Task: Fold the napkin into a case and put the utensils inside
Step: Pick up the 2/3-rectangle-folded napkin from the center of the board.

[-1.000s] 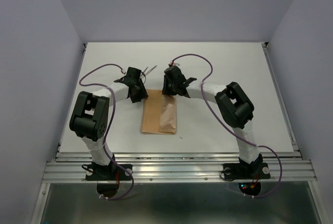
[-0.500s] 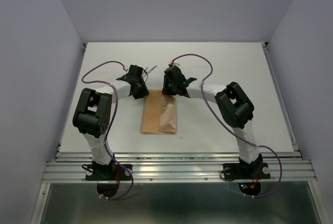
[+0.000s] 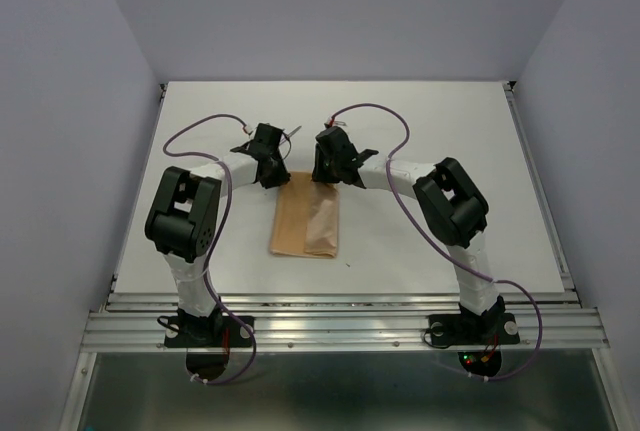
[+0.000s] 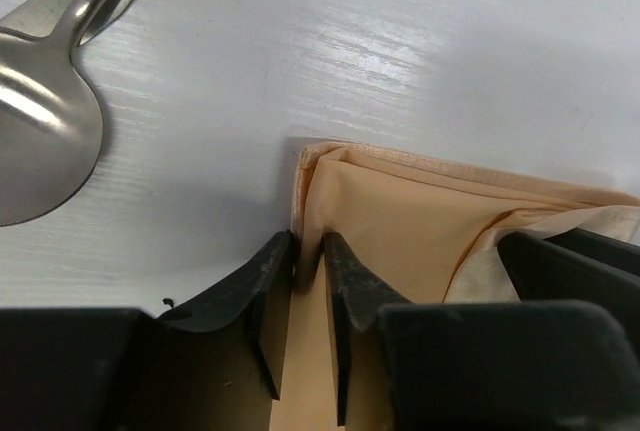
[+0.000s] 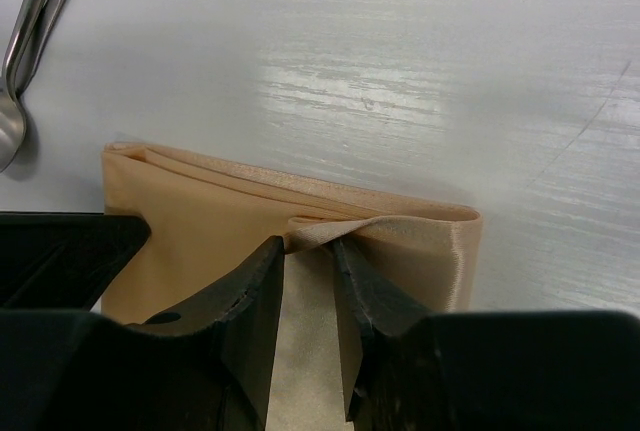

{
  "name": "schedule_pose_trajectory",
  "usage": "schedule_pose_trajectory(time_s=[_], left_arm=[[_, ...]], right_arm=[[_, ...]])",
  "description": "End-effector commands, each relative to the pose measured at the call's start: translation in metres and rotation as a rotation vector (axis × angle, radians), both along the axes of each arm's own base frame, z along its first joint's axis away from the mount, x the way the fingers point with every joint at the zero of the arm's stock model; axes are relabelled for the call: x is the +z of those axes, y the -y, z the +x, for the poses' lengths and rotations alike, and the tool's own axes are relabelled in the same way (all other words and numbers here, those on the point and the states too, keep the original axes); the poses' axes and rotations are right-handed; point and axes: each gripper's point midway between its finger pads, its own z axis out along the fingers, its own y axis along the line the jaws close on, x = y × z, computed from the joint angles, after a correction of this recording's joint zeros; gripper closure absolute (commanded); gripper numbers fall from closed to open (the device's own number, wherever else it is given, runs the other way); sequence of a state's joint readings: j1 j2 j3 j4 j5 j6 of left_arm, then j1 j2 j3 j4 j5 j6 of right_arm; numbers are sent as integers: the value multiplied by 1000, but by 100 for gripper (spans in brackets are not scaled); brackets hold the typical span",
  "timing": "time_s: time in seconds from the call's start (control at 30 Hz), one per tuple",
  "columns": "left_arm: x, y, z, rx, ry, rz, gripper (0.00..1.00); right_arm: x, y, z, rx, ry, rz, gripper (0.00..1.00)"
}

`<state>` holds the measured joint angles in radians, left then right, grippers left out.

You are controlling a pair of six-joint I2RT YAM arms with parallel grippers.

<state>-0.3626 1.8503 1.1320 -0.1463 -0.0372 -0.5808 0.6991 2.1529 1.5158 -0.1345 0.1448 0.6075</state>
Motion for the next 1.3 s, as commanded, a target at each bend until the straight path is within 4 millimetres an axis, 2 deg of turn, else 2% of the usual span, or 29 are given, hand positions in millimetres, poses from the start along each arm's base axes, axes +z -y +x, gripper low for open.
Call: schedule_pose_trajectory(time_s=[0.0,0.03,0.07,0.1,0.13,0.23,0.27,0.4,0.5,0.8,1.07,1.27], left_arm=[[-29,-5,-30,-30,-126,46,71],[-30,0,-30,-43,-128,28,76],[-29,9,-30,-66,-130,-14,88],[-27,11,-28,-72,-126,-26,96],[-25,14,-26,-77,-119,-37,100],[-7,22,-15,-100,-74,-64,100],[7,26,-9,-111,-39,-80,100],[38,36,-2,-150,25,-125,100],[53,45,0,-179,50,-162,100],[63,75,0,-235,47,-282,100],[75,83,0,-232,56,-334,100],[85,76,4,-218,90,-301,100]], right_arm=[[3,21,3,-51,-7,-26,68],[2,20,2,-50,-10,-24,68],[2,21,2,-49,-10,-26,68],[2,24,5,-56,-11,-26,68],[2,25,5,-55,-8,-28,67],[2,24,4,-51,-12,-29,68],[0,25,5,-57,-16,-32,68],[-3,25,4,-69,-28,-33,68],[-7,25,4,-79,-42,-32,68],[-10,28,7,-145,-72,-44,67],[-16,39,9,-198,-91,-58,67],[-15,48,12,-222,-98,-50,68]])
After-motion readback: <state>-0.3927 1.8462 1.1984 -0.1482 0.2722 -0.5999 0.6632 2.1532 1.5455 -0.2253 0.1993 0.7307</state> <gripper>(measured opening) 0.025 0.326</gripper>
